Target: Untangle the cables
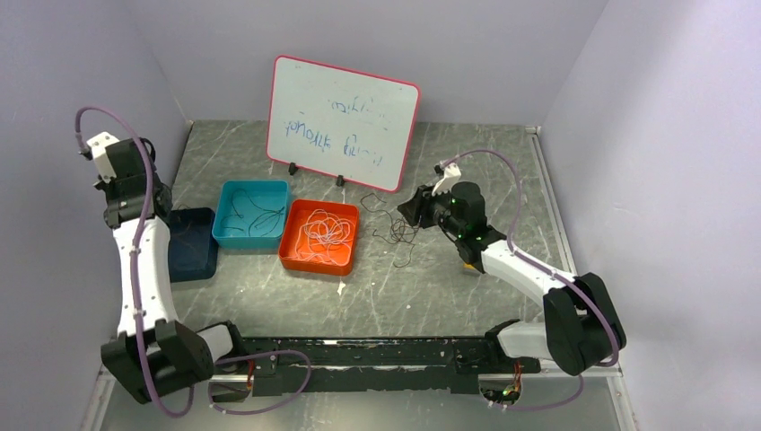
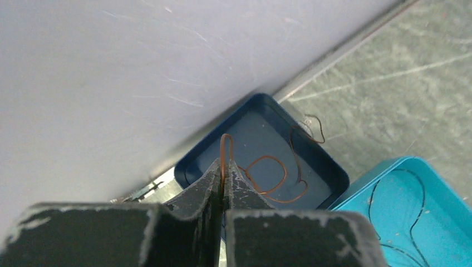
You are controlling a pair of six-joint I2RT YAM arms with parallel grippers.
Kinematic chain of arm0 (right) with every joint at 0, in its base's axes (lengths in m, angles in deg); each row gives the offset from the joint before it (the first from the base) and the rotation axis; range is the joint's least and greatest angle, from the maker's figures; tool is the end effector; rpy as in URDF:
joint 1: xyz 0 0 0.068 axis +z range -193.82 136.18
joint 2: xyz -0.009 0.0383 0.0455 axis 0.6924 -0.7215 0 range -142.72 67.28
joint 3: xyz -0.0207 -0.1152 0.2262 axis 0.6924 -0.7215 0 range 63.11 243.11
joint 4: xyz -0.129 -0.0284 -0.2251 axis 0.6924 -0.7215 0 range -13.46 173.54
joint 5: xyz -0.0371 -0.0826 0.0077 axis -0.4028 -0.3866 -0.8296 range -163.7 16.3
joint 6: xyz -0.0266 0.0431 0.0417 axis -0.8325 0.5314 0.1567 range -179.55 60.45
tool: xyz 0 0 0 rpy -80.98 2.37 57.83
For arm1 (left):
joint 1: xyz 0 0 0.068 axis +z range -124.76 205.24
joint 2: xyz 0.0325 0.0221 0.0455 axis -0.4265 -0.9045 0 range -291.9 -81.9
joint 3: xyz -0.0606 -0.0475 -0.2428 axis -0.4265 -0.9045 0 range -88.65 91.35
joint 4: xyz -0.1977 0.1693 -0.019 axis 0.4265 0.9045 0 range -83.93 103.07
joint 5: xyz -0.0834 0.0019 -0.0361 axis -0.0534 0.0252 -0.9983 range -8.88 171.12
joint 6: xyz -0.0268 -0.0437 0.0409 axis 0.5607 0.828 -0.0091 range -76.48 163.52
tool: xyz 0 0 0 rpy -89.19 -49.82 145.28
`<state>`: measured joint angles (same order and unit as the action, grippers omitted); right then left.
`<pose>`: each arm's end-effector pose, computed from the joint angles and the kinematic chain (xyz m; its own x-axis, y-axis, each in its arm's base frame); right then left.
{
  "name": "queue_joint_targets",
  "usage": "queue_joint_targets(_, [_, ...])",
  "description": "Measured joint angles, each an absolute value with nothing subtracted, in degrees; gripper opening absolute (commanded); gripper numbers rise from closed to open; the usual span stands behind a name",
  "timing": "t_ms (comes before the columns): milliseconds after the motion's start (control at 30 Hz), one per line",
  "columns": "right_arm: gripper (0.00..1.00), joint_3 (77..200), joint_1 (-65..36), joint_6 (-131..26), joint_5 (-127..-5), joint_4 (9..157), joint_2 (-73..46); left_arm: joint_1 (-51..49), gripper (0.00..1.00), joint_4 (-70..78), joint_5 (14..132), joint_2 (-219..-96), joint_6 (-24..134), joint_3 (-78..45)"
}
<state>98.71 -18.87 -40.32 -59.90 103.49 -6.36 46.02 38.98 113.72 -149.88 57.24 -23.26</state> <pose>0.2653 0.1371 0.2068 -0.4686 0.1346 -0.8731 -0.4883 0.7842 0.3829 0.2431 0.1220 0.3215 -0.3594 -0.3500 -0.8650 -0.8174 0.5653 0.1108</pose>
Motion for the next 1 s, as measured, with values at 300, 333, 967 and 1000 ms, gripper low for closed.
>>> queue_joint_targets(300, [0.45, 99.4, -18.1, -40.3, -59.7, 103.3, -7.3, 46.0, 0.07, 39.5, 116.8, -142.8, 56.4, -18.3])
queue_joint_targets(333, [0.45, 99.6, -18.1, -40.3, -59.7, 103.2, -7.5, 46.0, 0.07, 39.5, 117.0, -142.5, 56.1, -17.8])
queue_joint_targets(967, [0.45, 99.9, -16.8, -40.1, -59.5, 102.8, -8.8, 46.1, 0.07, 40.5, 112.3, -143.5, 52.3, -3.1])
queue_joint_targets(1000, [0.45, 99.9, -16.7, -40.1, -59.5, 102.8, -8.8, 46.1, 0.07, 40.6, 112.0, -143.7, 52.2, -2.3])
